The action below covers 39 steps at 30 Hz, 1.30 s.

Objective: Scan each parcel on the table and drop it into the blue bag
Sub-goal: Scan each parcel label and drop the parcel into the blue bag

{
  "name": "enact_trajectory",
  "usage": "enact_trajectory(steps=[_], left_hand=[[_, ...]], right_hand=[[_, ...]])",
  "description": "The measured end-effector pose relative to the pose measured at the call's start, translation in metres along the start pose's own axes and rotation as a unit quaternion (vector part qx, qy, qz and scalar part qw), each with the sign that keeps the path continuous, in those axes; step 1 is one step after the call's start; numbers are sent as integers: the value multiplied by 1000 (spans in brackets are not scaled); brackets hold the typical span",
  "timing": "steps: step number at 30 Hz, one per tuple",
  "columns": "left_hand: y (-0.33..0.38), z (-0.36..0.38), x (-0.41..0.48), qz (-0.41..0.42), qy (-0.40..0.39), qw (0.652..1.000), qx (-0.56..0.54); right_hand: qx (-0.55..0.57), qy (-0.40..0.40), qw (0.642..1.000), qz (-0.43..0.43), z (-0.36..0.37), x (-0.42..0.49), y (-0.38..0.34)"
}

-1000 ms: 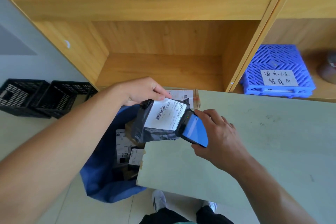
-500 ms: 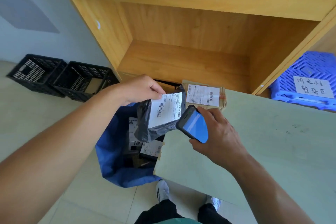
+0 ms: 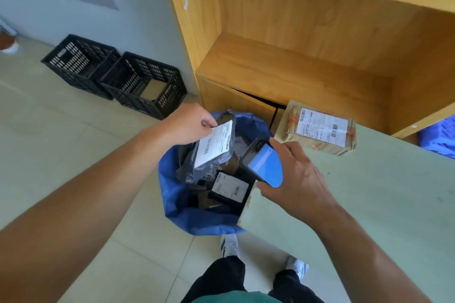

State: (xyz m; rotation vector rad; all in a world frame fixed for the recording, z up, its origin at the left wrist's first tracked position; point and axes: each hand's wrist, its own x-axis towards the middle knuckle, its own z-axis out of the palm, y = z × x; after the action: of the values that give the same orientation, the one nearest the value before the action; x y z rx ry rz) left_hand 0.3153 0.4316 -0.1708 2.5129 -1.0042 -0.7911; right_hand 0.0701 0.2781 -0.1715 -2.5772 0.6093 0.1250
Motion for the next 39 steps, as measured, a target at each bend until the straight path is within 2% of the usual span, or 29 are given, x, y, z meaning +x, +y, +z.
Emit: enact_trajectory(steps=[7,11,14,18,25,30,34,39], left_hand=[[-33,27,-2,-25,7,996,82],[-45,37,-5,-26,2,996,83],[-53,42,-5,-70,-2,995,71],[-51,42,-8,-87,-19,993,77],[-41,36,-17,-119,-2,987,105],[-19,25,-25,-94,12,991,95],[2,25,-22,-77,24,996,40],[44,42,-1,17,19,1000,9]], right_hand=[[-8,-9,1000,5,10,-1,-11],[-10,-17,1000,9,13,-2,-12],[-11,-22,1000,8,14,-2,-13],[-9,-23,1000,10,14,-2,-13],[-8,-17,1000,2,13,-4,-10],[-6,-22,1000,1,11,-6,-8],[-3,-17,1000,13,8,-11,2],[4,-7,999,44,-3,-23,31]])
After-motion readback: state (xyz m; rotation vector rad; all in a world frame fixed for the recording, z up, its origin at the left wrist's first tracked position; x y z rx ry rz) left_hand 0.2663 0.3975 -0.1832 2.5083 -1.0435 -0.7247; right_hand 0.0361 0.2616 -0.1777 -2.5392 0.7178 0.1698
